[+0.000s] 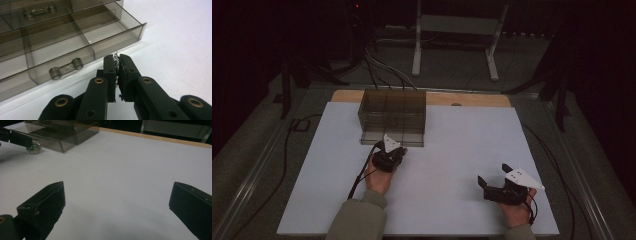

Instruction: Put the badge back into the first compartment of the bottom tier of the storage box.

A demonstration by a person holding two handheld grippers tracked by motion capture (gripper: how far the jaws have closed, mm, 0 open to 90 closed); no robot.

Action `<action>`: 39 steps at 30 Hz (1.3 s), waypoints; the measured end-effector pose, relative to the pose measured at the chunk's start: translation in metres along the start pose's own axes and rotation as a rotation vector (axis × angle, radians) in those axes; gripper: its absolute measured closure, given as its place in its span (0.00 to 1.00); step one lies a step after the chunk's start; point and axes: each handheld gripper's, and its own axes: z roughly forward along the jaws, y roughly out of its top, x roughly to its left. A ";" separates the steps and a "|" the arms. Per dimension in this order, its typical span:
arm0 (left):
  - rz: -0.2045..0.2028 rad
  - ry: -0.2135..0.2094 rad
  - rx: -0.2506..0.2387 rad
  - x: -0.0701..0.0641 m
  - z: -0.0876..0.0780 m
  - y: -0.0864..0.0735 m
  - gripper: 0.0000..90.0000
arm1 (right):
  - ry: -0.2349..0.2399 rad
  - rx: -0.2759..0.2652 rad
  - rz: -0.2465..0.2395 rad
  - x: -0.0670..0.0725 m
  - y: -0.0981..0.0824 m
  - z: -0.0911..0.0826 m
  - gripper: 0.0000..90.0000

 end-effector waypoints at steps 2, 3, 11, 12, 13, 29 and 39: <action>0.003 -0.006 0.007 0.000 0.001 -0.001 0.95 | 0.000 0.001 0.000 0.000 0.000 0.000 0.01; 0.002 -0.010 0.009 0.000 0.001 -0.001 0.95 | 0.001 0.001 0.000 0.000 0.000 0.000 0.01; -0.008 -0.051 0.045 0.004 0.002 0.001 0.94 | -0.001 0.004 -0.001 0.000 0.000 0.000 0.01; -0.007 -0.053 0.049 0.005 0.002 0.001 0.94 | -0.001 0.005 -0.001 0.000 0.000 0.000 0.01; -0.006 -0.054 0.055 0.005 0.002 0.001 0.94 | 0.000 0.005 -0.002 0.000 0.000 0.000 0.01; -0.004 -0.076 0.086 0.006 0.000 0.004 0.98 | 0.000 0.006 0.000 0.000 0.000 0.000 0.01; -0.042 -0.101 0.037 0.011 -0.010 0.009 0.98 | 0.002 0.007 0.001 0.000 0.000 0.001 0.01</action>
